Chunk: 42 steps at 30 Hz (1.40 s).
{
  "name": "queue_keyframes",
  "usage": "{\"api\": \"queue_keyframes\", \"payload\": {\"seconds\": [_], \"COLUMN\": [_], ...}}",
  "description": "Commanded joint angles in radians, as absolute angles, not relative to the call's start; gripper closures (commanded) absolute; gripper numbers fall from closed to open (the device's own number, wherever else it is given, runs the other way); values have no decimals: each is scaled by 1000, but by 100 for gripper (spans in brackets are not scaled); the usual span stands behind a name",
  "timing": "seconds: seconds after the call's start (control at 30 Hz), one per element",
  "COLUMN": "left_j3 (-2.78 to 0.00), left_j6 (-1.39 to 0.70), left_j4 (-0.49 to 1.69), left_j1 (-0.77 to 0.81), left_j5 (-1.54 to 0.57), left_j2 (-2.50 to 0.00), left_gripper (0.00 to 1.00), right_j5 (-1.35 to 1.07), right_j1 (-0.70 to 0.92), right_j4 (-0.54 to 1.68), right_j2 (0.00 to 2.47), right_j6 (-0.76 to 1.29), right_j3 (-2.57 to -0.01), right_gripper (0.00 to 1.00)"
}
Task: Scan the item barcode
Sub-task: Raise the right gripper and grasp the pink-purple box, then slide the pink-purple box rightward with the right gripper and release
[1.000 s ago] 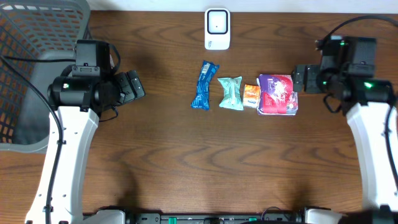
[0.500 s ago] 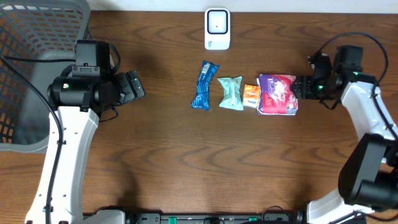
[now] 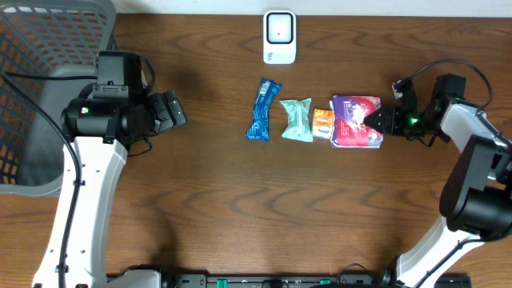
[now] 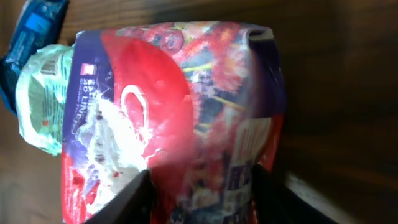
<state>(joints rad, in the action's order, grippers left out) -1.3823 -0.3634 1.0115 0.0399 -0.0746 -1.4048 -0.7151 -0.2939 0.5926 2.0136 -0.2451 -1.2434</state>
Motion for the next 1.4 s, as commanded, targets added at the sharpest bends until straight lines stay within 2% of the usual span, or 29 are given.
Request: {"api": "queue_keyframes", "payload": {"seconds": [0.0,0.03,0.3,0.4,0.67,0.8,0.9,1.13,1.37], "left_j3": [-1388,-1388,-1388,-1388,-1388,-1388,-1388,-1388,-1388], "left_j6": [-368,-368,-368,-368,-368,-368,-368,-368,-368], "left_j4": [1013,1013,1013,1013,1013,1013,1013,1013,1013], "left_j1": [38,38,38,38,38,38,38,38,38], "left_j5": [-62,-62,-62,-62,-62,-62,-62,-62,-62], "left_j2": [-1409,-1409,-1409,-1409,-1409,-1409,-1409,-1409,-1409], "left_gripper": [2,2,2,2,2,2,2,2,2], "right_j5": [-763,-755,-721,-614,236,694,867,1008,1011], "right_j1": [-301,-302,-344,-348,-187,-66,-19,33,150], "right_j4": [590,590,622,665,709,707,710,733,739], "right_j2": [2048,2049,1948,1860,1601,1606,1655,1852,1972], "right_j6": [-266,-266,-150,-111,57,96,116,152,161], "right_j3": [-1246,-1246,-1288,-1325,-1340,-1334,-1325,-1325,-1325], "right_gripper": [86,99,99,99,99,99,99,99,96]}}
